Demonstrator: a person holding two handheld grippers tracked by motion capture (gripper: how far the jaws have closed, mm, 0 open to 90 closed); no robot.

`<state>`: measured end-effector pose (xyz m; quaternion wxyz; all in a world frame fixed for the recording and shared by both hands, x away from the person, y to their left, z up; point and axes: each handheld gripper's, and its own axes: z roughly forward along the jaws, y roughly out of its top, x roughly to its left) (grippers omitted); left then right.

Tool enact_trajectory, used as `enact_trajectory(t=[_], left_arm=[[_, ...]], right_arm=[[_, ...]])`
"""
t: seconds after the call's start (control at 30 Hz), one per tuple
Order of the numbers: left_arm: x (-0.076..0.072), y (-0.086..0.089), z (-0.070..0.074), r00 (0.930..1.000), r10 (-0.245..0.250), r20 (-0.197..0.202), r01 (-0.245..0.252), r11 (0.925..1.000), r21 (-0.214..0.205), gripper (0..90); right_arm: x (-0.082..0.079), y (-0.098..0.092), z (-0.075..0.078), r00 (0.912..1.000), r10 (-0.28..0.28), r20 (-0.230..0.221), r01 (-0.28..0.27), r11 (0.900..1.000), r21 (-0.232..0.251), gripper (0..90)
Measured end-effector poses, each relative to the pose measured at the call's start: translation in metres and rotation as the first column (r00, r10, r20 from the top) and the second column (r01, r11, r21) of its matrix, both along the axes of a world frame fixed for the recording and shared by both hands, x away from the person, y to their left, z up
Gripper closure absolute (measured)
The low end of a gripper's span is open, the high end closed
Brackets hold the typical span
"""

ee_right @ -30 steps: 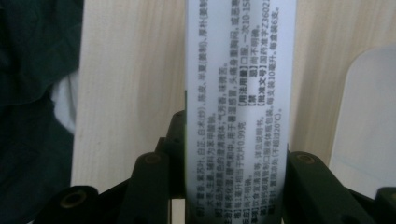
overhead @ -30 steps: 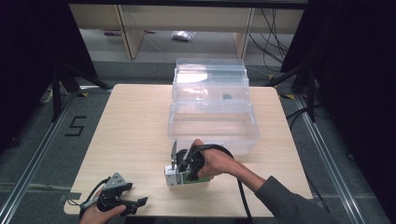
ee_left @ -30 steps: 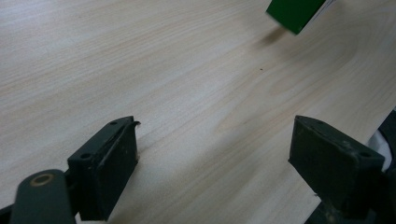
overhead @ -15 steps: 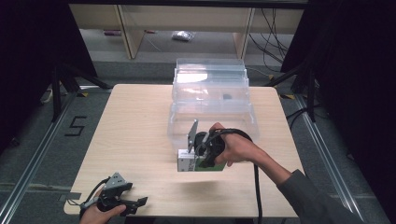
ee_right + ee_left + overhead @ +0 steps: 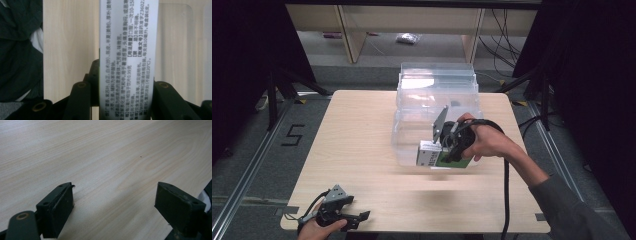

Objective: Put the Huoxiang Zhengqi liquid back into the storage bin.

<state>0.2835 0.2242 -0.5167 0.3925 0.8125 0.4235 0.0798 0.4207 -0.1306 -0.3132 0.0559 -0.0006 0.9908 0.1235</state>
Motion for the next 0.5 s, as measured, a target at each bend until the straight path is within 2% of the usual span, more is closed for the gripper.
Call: enact_trajectory(t=[0.03, 0.07, 0.23, 0.3, 0.33, 0.37, 0.4, 0.43, 0.47, 0.5], left_arm=[[0.000, 0.000, 0.000, 1.0000, 0.000, 0.000, 0.000, 1.0000, 0.000, 14.8], [0.000, 0.000, 0.000, 1.0000, 0.006, 0.001, -0.006, 1.0000, -0.002, 14.8], [0.000, -0.001, -0.001, 0.9999, 0.015, 0.002, -0.015, 0.9998, -0.015, 14.8], [0.000, 0.000, 0.000, 1.0000, 0.006, 0.001, -0.006, 1.0000, -0.002, 14.8], [0.000, 0.000, 0.000, 1.0000, 0.006, 0.001, -0.006, 1.0000, -0.002, 14.8], [0.000, -0.001, 0.000, 0.9999, 0.017, 0.002, -0.017, 0.9997, -0.015, 14.8], [0.000, -0.001, 0.000, 0.9998, 0.022, 0.001, -0.022, 0.9996, -0.019, 14.8], [0.000, -0.001, 0.000, 0.9998, 0.022, 0.001, -0.022, 0.9996, -0.019, 14.8], [0.000, -0.001, -0.001, 0.9999, 0.016, 0.002, -0.016, 0.9997, -0.016, 14.8], [0.000, 0.000, 0.000, 0.9999, 0.014, -0.001, -0.014, 0.9998, -0.013, 14.8]], right_arm=[[0.000, 0.000, 0.000, 1.0000, 0.000, 0.000, 0.000, 1.0000, 0.000, 65.4], [0.004, -0.007, 0.004, 0.9997, -0.024, 0.003, 0.024, 0.9997, -0.006, 65.4], [0.017, -0.019, 0.010, 0.9997, -0.024, 0.007, 0.024, 0.9997, -0.006, 65.4], [0.021, -0.025, 0.012, 0.9979, -0.065, 0.009, 0.065, 0.9978, -0.012, 65.4], [0.028, -0.030, 0.012, 0.9981, -0.062, 0.007, 0.062, 0.9980, -0.015, 65.4], [0.028, -0.030, 0.012, 0.9981, -0.062, 0.007, 0.062, 0.9980, -0.015, 65.4], [0.035, -0.034, 0.013, 0.9961, -0.088, 0.007, 0.088, 0.9955, -0.035, 65.4], [0.035, -0.034, 0.013, 0.9961, -0.088, 0.007, 0.088, 0.9955, -0.035, 65.4], [0.041, -0.038, 0.013, 0.9933, -0.116, 0.003, 0.116, 0.9925, -0.039, 65.4], [0.044, -0.039, 0.012, 0.9943, -0.106, 0.007, 0.106, 0.9937, -0.034, 65.4]])
